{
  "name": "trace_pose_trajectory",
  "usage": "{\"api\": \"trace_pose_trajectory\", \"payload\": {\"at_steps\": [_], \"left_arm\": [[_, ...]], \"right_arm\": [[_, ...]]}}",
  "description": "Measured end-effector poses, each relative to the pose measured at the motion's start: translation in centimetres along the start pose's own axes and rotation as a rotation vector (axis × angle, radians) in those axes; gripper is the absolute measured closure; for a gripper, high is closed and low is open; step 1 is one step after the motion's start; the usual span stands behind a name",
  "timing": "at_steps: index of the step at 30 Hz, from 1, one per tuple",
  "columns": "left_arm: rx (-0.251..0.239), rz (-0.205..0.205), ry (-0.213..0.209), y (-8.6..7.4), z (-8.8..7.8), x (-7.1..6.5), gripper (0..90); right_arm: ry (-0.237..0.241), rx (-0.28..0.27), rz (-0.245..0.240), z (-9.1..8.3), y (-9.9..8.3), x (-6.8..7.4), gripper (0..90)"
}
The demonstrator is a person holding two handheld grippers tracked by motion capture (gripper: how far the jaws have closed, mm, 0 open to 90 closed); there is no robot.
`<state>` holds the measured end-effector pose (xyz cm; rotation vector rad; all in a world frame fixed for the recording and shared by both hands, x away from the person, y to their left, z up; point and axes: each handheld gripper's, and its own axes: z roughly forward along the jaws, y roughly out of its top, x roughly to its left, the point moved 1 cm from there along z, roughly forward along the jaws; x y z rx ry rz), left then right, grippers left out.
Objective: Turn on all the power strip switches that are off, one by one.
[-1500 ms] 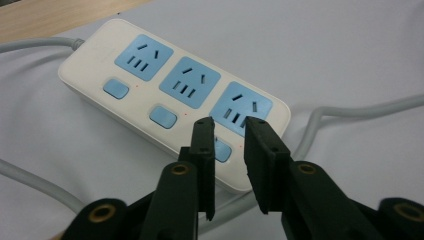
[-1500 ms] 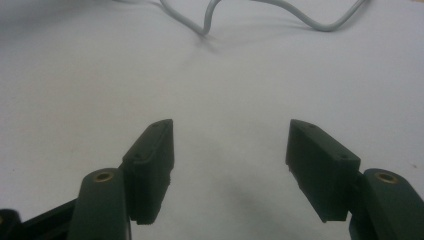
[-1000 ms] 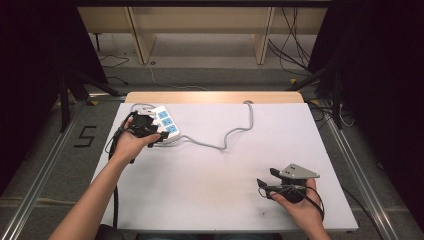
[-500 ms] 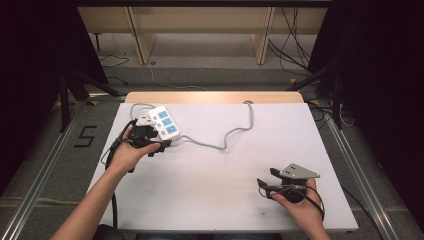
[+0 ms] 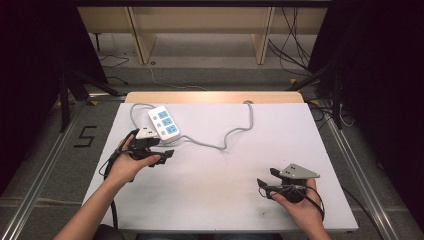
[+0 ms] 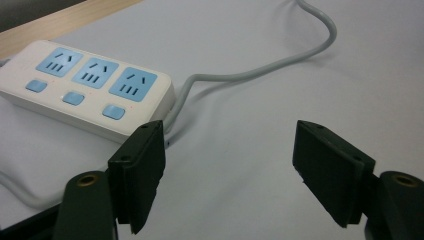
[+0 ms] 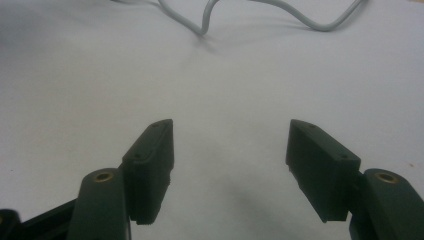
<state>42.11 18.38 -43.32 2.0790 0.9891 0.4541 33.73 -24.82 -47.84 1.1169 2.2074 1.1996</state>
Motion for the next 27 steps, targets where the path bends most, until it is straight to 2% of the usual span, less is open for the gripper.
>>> {"api": "trace_pose_trajectory", "payload": {"at_steps": [6,19,27], "left_arm": [[-0.016,0.031,-0.011,-1.1,-0.6,-0.7,27.7],[-0.028,0.046,-0.001,-4.1,-1.5,-1.7,27.0],[-0.038,0.014,0.009,-6.0,-2.1,-1.8,26.7]], "right_arm": [[0.000,0.002,0.002,0.0,0.0,0.0,36.7],[0.001,0.001,0.003,0.0,-0.1,-0.1,36.4],[0.003,0.003,0.001,0.0,0.0,0.0,36.4]]}}
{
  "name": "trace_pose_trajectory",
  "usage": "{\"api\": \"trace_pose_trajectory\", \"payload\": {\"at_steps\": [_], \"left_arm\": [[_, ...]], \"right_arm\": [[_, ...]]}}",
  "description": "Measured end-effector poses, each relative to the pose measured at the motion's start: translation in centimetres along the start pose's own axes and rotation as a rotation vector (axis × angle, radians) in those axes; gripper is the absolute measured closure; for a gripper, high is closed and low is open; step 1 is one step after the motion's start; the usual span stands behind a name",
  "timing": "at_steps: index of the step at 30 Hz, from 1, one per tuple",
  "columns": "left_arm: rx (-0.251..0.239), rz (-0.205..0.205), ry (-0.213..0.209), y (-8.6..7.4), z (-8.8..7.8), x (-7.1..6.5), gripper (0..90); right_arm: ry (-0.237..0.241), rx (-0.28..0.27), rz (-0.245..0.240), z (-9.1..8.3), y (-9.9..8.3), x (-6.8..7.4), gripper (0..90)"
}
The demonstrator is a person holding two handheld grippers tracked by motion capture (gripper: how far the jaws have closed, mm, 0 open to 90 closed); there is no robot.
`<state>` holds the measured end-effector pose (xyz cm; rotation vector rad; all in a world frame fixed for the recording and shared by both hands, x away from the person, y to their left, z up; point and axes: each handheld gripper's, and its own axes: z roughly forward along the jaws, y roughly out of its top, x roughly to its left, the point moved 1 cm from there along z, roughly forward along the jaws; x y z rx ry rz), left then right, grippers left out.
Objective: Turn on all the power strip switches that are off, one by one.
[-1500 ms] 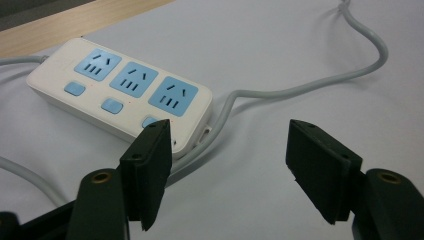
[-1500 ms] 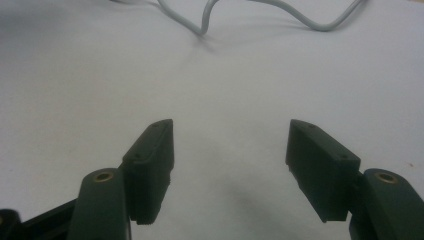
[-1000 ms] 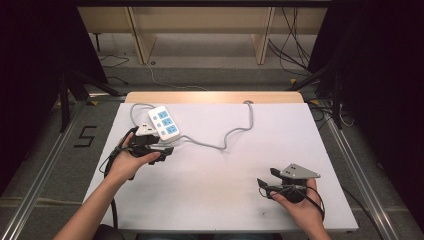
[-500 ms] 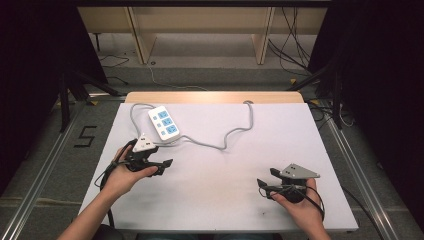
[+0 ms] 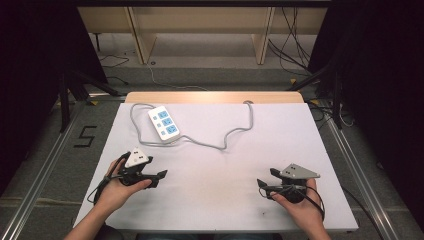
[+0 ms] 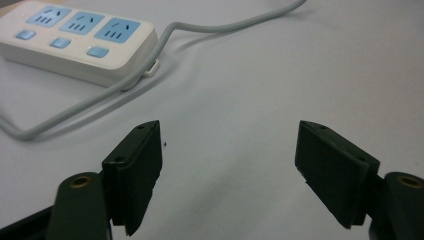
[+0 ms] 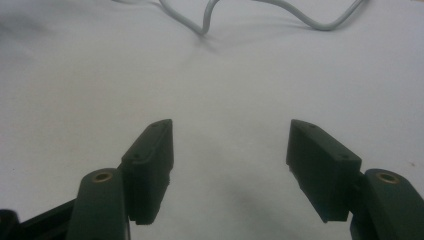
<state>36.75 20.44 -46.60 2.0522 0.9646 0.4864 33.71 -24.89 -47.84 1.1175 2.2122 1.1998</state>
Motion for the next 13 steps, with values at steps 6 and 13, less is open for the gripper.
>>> {"api": "trace_pose_trajectory", "payload": {"at_steps": [6,13], "left_arm": [[0.018,0.006,0.006,-0.46,0.24,-0.07,25.7],[0.009,0.015,0.014,-0.36,0.29,-0.31,23.8]], "right_arm": [[0.006,-0.002,-0.003,0.04,0.01,0.06,36.2],[0.006,-0.002,-0.002,-0.03,-0.01,-0.07,36.1]]}}
